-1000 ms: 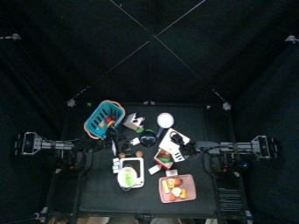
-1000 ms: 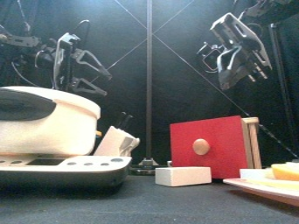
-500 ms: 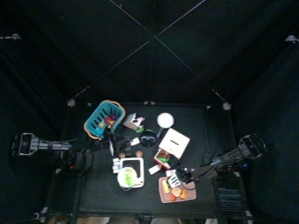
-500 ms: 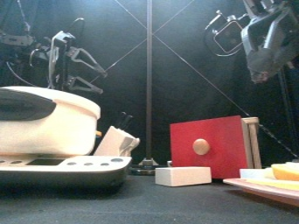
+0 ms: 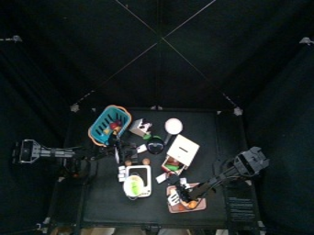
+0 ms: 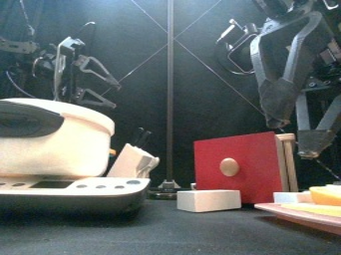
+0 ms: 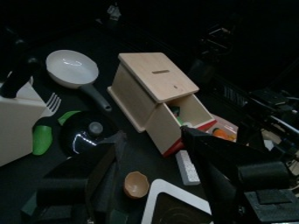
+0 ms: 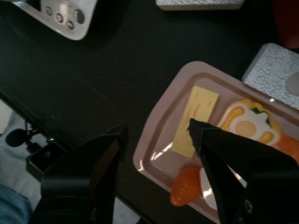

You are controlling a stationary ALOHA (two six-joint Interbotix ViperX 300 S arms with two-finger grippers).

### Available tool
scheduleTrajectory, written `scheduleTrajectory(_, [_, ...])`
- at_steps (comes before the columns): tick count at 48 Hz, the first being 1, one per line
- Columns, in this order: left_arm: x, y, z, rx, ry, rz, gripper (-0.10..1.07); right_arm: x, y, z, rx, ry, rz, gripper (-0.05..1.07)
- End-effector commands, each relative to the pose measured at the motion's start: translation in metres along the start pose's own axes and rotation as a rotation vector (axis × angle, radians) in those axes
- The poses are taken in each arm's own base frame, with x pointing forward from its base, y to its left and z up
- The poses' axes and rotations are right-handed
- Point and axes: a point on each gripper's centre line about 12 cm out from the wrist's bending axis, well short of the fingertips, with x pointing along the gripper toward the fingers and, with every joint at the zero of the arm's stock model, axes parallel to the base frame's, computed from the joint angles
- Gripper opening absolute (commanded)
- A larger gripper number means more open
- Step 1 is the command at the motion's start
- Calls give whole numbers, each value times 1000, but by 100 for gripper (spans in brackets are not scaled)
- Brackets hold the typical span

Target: Grab egg block

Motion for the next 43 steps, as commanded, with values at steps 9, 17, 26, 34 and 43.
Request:
scheduleTrajectory(9, [1,-2,6,1,-20,-4,90,-2,13,-18,36,58,0,91])
scheduleTrajectory(17, [1,-2,6,1,-20,-4,90,10,15,-20,26,58,-22,91])
scheduleTrajectory(26, [1,-2,6,1,-18,-4,90,18,12,-21,25,57,-46,91])
scheduleTrajectory(34, [1,-1,5,2,-18,-4,90,25,7,-21,23,55,-64,90])
scheduleTrajectory(43, [1,-1,4,1,-15,-3,90,34,6,-20,25,54,-84,90])
